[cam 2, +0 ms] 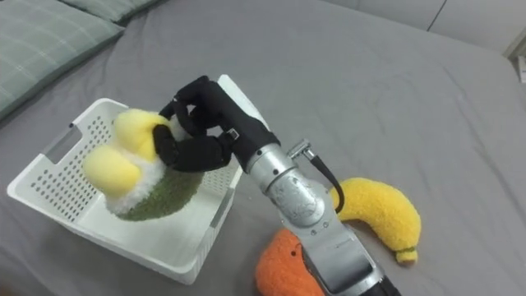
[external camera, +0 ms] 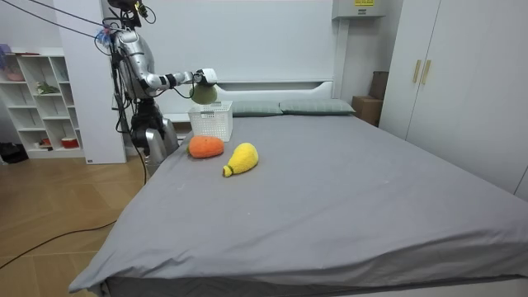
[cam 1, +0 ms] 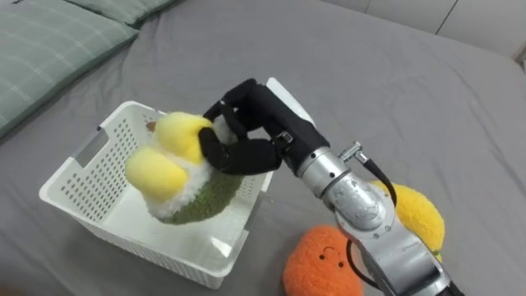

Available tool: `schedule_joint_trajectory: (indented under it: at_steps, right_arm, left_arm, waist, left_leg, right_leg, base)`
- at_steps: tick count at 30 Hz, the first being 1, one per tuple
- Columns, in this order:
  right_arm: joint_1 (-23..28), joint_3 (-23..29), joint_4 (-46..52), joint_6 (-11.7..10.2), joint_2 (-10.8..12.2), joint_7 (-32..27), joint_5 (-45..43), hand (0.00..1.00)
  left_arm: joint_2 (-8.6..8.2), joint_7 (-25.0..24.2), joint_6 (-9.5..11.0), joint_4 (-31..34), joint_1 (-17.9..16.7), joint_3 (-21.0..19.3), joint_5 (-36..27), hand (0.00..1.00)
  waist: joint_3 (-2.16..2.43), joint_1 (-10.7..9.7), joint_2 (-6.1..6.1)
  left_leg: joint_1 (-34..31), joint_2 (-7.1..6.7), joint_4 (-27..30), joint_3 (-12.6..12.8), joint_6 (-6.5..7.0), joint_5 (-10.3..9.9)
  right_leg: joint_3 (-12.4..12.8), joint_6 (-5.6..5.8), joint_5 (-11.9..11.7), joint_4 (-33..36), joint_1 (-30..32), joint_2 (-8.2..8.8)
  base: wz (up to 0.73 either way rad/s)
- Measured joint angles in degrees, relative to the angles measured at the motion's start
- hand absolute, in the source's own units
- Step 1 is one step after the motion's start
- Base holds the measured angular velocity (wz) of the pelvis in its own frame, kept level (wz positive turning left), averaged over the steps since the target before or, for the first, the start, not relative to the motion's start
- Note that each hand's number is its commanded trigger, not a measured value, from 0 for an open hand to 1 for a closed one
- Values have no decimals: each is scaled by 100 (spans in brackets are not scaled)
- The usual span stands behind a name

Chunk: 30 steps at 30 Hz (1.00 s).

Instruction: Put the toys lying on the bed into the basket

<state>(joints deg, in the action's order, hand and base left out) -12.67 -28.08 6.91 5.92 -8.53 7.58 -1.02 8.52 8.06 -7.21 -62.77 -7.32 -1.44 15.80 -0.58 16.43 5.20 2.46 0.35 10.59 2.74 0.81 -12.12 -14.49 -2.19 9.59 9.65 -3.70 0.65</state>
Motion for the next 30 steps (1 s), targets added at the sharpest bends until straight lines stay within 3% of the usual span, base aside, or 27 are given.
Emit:
schedule_joint_trajectory:
  at_steps: [7, 8, 9, 11, 17, 30]
  right_arm:
    - [-3, -77, -237, 168, 13, 195, -100, 100]
    - [-3, -93, -239, 170, 22, 194, -135, 69]
    - [-3, -106, -244, 170, 28, 193, -150, 15]
    - [-4, -131, -257, 170, 30, 192, -174, 0]
    - [-19, -204, -369, 175, 33, 182, -385, 0]
    - [-18, -203, -369, 175, 37, 269, -390, 0]
  left_arm:
    - [19, 26, -1, 95, 116, 2, 3, 0]
    - [18, 26, -2, 95, 140, 5, 2, 0]
    - [18, 26, -2, 95, 141, 7, 2, 0]
    - [18, 26, -4, 95, 149, 4, 2, 0]
    - [19, 21, -3, 92, 234, -17, 2, 0]
    - [27, -26, 0, 92, 241, -14, -1, 0]
  waist:
    - [15, 119, 24]
    - [15, 137, 32]
    - [21, 136, 40]
    - [31, 140, 56]
    - [7, 138, 86]
    - [0, 124, 96]
  left_leg:
    - [-172, -19, 7, -71, 18, 26]
    - [-191, -22, 10, -73, 20, 36]
    - [-186, -25, 15, -74, 21, 45]
    - [-186, -28, 15, -101, 23, 48]
    - [-186, -19, 17, -108, 24, 53]
    - [-187, -22, -18, -114, 26, 52]
  right_leg:
    - [-76, 5, -8, 10, 148, 23]
    - [-95, 6, -9, 9, 172, 25]
    - [-95, 7, -9, 6, 176, 27]
    - [-98, 8, -9, -3, 176, 42]
    - [-111, 9, -9, -4, 176, 57]
    - [-110, 15, -15, 6, 171, 34]
  base:
    - [4]
    - [6]
    - [3]
    - [0]
    - [0]
    - [0]
